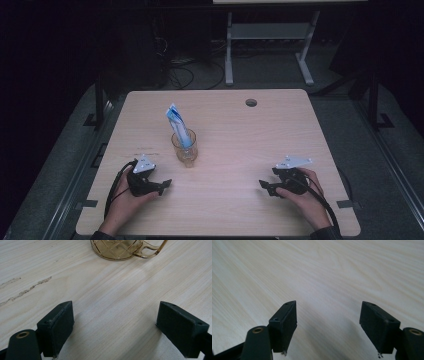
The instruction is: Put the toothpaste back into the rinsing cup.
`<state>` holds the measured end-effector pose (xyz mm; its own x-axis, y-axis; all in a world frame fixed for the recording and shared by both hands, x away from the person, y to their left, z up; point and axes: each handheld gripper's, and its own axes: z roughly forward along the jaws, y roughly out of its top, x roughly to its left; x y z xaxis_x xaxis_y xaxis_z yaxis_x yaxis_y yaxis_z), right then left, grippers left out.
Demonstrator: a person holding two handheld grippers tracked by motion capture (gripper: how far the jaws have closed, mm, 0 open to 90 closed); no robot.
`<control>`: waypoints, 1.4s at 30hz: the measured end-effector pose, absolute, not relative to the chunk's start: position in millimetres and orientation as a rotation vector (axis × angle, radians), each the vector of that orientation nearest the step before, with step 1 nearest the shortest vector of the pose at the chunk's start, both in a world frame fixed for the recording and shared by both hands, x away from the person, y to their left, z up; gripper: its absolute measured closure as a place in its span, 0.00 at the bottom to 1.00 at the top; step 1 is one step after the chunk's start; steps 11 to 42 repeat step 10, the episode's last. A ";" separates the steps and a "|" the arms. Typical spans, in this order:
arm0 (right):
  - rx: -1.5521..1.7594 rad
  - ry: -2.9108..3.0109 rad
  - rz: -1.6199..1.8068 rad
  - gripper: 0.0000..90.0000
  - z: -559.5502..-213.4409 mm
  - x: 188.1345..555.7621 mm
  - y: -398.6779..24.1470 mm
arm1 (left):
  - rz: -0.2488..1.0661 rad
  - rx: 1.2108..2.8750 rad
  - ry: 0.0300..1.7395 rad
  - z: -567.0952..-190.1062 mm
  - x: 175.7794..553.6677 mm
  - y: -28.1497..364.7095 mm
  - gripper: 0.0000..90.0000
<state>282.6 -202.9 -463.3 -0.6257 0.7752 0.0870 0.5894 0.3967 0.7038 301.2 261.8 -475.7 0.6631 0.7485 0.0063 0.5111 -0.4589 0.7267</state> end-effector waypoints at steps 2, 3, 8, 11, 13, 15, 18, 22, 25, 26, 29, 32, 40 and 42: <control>1.195 2.408 1.035 0.33 -466.0 281.8 -204.9 | 0.425 2.161 0.969 -475.7 301.2 261.8 0.15; 1.203 2.410 1.029 0.33 -466.6 281.2 -205.0 | 0.426 2.160 0.968 -475.8 301.2 261.8 0.15; 1.201 2.418 1.006 0.32 -470.4 280.5 -204.8 | 0.425 2.161 0.969 -475.7 301.2 261.8 0.15; 1.198 2.421 0.995 0.31 -471.8 280.2 -204.3 | 0.425 2.161 0.969 -475.6 301.2 261.8 0.15; 1.198 2.421 0.995 0.31 -471.8 280.2 -204.3 | 0.425 2.161 0.969 -475.6 301.2 261.8 0.15; 1.198 2.421 0.995 0.31 -471.8 280.2 -204.3 | 0.425 2.161 0.969 -475.6 301.2 261.8 0.15; 1.198 2.421 0.995 0.31 -471.8 280.2 -204.3 | 0.425 2.161 0.969 -475.6 301.2 261.8 0.15; 1.198 2.421 0.995 0.31 -471.8 280.2 -204.3 | 0.425 2.161 0.969 -475.6 301.2 261.8 0.15; 1.198 2.421 0.995 0.31 -471.8 280.2 -204.3 | 0.425 2.161 0.969 -475.6 301.2 261.8 0.15; 1.198 2.421 0.995 0.31 -471.8 280.2 -204.3 | 0.425 2.161 0.969 -475.6 301.2 261.8 0.15; 1.198 2.421 0.995 0.31 -471.8 280.2 -204.3 | 0.425 2.161 0.969 -475.6 301.2 261.8 0.15; 1.198 2.421 0.995 0.31 -471.8 280.2 -204.3 | 0.425 2.161 0.969 -475.6 301.2 261.8 0.15; 1.198 2.421 0.995 0.31 -471.8 280.2 -204.3 | 0.425 2.161 0.969 -475.6 301.2 261.8 0.15; 1.198 2.421 0.995 0.31 -471.8 280.2 -204.3 | 0.425 2.161 0.969 -475.6 301.2 261.8 0.15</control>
